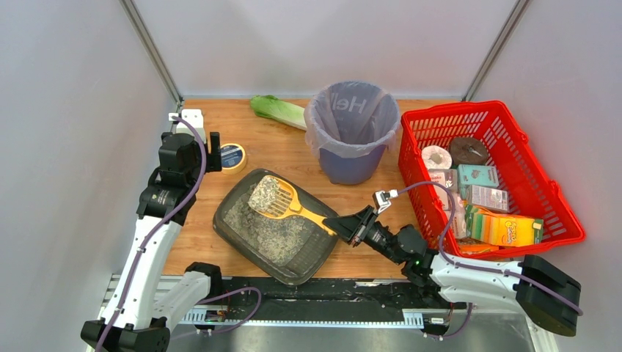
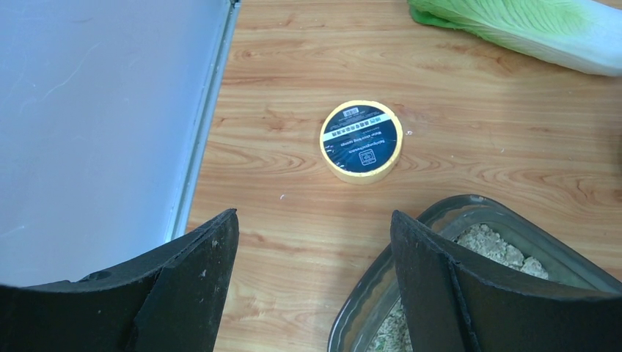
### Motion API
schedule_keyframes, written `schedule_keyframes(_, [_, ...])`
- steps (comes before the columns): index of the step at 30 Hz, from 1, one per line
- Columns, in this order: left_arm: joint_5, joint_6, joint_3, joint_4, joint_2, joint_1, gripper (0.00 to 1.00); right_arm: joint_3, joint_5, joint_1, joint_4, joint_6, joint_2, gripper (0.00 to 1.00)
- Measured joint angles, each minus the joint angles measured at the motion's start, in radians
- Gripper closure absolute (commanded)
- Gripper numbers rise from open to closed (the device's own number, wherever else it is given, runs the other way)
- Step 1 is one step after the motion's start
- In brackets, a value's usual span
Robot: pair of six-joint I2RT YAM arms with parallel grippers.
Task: Clean the litter box
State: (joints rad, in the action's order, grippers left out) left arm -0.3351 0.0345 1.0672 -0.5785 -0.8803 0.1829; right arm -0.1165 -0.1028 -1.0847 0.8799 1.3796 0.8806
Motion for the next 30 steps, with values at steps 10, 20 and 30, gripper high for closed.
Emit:
schedule_keyframes(10, [0.017,0.000,0.000,0.000,-0.001,0.000,0.16,-0.006,0.006,-0.022,0.058,-0.012,0.056,1.00])
schedule_keyframes(20, [0.031,0.000,-0.003,0.001,-0.001,0.000,0.16,-0.004,-0.010,-0.028,0.071,-0.019,0.050,1.00])
schedule_keyframes(30, [0.042,0.000,-0.009,0.007,-0.001,0.000,0.17,0.006,-0.017,-0.029,0.127,-0.015,0.102,1.00])
